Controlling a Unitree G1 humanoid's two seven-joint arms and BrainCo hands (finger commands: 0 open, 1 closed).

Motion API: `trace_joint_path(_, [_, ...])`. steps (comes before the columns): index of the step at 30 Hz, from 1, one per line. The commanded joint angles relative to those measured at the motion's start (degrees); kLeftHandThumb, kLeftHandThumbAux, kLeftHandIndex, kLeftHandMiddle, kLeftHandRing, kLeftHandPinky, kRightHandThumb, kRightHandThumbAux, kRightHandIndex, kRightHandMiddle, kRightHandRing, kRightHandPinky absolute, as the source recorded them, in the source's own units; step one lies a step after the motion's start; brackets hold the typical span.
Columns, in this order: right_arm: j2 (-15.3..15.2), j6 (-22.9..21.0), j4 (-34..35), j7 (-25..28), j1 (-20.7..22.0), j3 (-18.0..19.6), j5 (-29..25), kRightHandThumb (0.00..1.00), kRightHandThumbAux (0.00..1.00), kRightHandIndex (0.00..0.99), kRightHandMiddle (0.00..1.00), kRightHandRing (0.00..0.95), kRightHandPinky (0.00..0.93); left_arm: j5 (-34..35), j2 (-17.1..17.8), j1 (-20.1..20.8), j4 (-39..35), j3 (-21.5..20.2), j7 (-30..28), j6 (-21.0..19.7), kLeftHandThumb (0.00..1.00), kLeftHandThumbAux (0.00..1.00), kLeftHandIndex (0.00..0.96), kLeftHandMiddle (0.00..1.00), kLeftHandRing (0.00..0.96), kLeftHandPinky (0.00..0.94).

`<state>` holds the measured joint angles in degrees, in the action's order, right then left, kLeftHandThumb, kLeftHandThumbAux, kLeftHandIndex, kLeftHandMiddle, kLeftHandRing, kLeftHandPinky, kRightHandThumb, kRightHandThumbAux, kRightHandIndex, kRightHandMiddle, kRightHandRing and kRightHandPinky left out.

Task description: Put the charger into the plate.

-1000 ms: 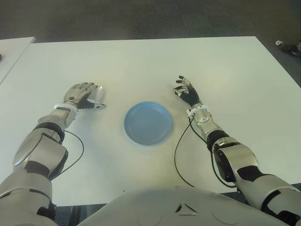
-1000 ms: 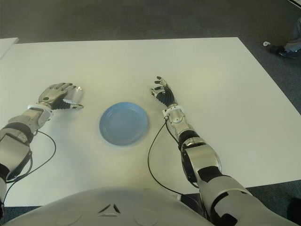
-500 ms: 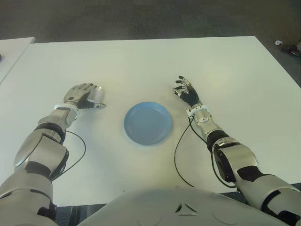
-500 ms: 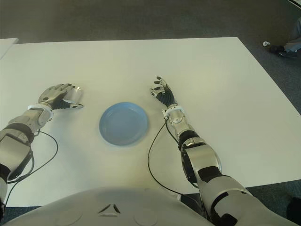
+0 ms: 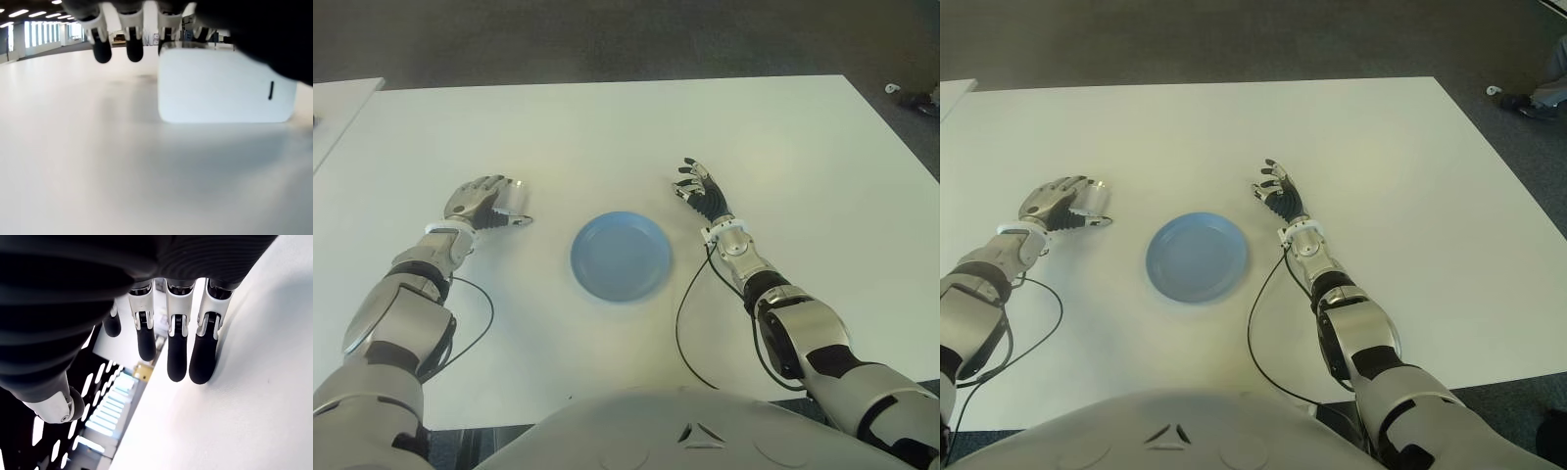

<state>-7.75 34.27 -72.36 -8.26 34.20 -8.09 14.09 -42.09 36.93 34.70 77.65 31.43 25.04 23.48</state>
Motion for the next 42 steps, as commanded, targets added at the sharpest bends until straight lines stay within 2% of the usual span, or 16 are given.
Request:
trace_joint_path(1, [0.9, -3.53, -3.65, 2.76, -5.02, -1.16, 1.65, 0.17, 0.576, 0.052, 0.211, 0.289, 0.349, -0.85, -1.03, -2.69, 0.71, 0.58, 0.4, -0.09, 0.294, 0.353, 0.0, 0.0, 0.024, 0.146])
trace_joint_path(5, [0.83, -3.65, -3.65, 2.71, -4.96, -1.32, 1.82, 0.154, 0.578, 0.046, 0.211, 0.286, 0.343, -1.99, -0.86, -3.16, 0.58, 1.45, 4.35, 0.19, 0.304, 0.355, 0.0, 0.015, 0.059, 0.168])
trace_joint_path(7, [0.76, -3.78, -3.67, 2.57, -4.89, -1.46, 2.0, 0.141, 0.582, 0.043, 0.212, 0.285, 0.344, -3.05, -0.78, -3.34, 0.52, 2.44, 7.41, 0.03, 0.313, 0.357, 0.032, 0.056, 0.097, 0.192])
trace_joint_path(9, [0.69, -3.93, -3.68, 2.36, -4.81, -1.64, 2.2, 0.124, 0.591, 0.04, 0.212, 0.284, 0.345, -4.09, -0.7, -3.46, 0.47, 3.44, 10.7, -0.06, 0.332, 0.362, 0.158, 0.213, 0.217, 0.288])
trace_joint_path(10, [0.66, -3.98, -3.68, 2.25, -4.79, -1.73, 2.27, 0.113, 0.597, 0.039, 0.217, 0.286, 0.34, -4.49, -0.67, -3.49, 0.48, 3.79, 12.01, -0.04, 0.348, 0.361, 0.219, 0.34, 0.346, 0.387])
trace_joint_path(13, [0.69, -3.97, -3.65, 1.87, -4.74, -1.99, 2.48, 0.098, 0.606, 0.039, 0.223, 0.29, 0.337, -6.17, -0.62, -3.41, 0.59, 5.3, 15.44, -0.84, 0.362, 0.361, 0.298, 0.486, 0.489, 0.505])
trace_joint_path(14, [0.7, -3.93, -3.62, 1.73, -4.74, -2.08, 2.55, 0.084, 0.613, 0.04, 0.227, 0.294, 0.341, -6.91, -0.62, -3.35, 0.64, 6.04, 16.63, -1.41, 0.354, 0.374, 0.396, 0.57, 0.565, 0.585])
trace_joint_path(18, [0.73, -3.72, -3.54, 1.57, -4.74, -2.22, 2.61, 0.048, 0.623, 0.046, 0.241, 0.306, 0.335, -12.21, -0.95, -2.53, 1.01, 11.22, 19.56, -7.0, 0.318, 0.466, 0.627, 0.742, 0.735, 0.772])
trace_joint_path(20, [0.75, -3.67, -3.46, 1.62, -4.7, -2.2, 2.53, 0.031, 0.623, 0.05, 0.247, 0.309, 0.329, -14.38, -1.52, -2.18, 1.02, 13.62, 20.84, -9.36, 0.301, 0.515, 0.687, 0.787, 0.779, 0.813])
trace_joint_path(24, [0.75, -3.61, -3.4, 1.58, -4.7, -2.22, 2.52, 0.008, 0.619, 0.055, 0.256, 0.311, 0.32, -15.32, -1.62, -2.02, 1.04, 15.39, 22.52, -10.24, 0.283, 0.574, 0.744, 0.831, 0.821, 0.839])
trace_joint_path(33, [1.09, -3.67, -3.42, 2.37, -4.61, -1.78, 1.81, 0.0, 0.602, 0.054, 0.249, 0.299, 0.313, -14.12, 0.1, -2.09, 0.46, 16.05, 27.79, -6.57, 0.253, 0.697, 0.755, 0.85, 0.832, 0.831])
trace_joint_path(42, [1.35, -3.96, -3.44, 3.78, -4.29, -0.89, 0.88, 0.0, 0.606, 0.043, 0.241, 0.292, 0.313, -14.1, 1.42, -1.57, 0.16, 16.1, 33.01, -3.51, 0.242, 0.728, 0.78, 0.882, 0.863, 0.871])
